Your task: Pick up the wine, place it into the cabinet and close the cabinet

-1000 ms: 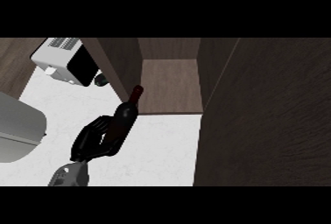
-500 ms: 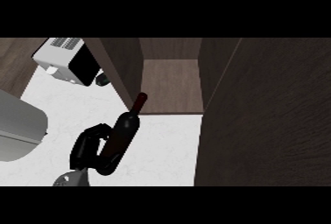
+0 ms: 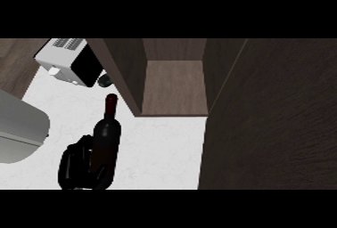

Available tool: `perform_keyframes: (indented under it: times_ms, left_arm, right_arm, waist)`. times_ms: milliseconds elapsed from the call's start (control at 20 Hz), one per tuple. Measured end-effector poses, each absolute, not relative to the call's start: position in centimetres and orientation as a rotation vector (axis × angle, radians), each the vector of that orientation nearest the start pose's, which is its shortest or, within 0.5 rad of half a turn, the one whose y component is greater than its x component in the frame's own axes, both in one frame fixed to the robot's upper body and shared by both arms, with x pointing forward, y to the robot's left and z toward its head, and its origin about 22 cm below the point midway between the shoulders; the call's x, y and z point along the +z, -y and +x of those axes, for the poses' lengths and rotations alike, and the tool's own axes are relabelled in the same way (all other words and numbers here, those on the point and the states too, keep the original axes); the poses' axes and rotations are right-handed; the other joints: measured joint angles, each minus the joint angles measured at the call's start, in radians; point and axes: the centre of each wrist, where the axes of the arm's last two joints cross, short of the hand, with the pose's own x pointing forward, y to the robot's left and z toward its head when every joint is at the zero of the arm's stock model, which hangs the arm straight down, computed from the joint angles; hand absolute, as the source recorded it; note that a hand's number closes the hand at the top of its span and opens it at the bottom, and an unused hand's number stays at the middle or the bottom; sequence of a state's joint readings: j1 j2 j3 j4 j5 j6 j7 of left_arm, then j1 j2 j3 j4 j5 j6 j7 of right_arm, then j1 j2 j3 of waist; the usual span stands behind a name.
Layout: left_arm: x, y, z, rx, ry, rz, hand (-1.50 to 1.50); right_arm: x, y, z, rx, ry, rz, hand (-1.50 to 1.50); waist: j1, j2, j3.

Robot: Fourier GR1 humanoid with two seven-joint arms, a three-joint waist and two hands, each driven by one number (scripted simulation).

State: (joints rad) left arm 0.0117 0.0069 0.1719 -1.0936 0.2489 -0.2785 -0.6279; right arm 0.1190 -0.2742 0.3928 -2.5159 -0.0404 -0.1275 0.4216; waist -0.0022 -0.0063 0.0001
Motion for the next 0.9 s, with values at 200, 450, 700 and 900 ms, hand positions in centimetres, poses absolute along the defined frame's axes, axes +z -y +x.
perform_keyframes:
  times_ms: [200, 450, 700, 900]
  left_arm:
    - [-9.2, -25.5, 20.9, 0.306, 1.789, -0.26, 1.5]
    - [-5.5, -23.2, 21.7, 0.272, 1.797, -0.3, 1.5]
    - [-1.5, -20.1, 22.5, 0.242, 1.813, -0.301, 1.5]
    - [1.2, -17.4, 23.4, 0.223, 1.823, -0.3, 1.5]
  right_arm:
    - [18.1, 19.2, 12.5, 0.301, 1.883, 0.241, -1.5]
    - [17.9, 19.0, 12.3, 0.295, 1.872, 0.26, -1.5]
    - [18.0, 19.3, 12.5, 0.303, 1.878, 0.24, -1.5]
    - [17.9, 19.3, 12.4, 0.303, 1.884, 0.245, -1.5]
  waist:
    - [-0.001, 0.0, 0.0]
    - [-0.004, 0.0, 0.0]
    - [-0.007, 0.0, 0.001]
    - [-0.012, 0.001, 0.001]
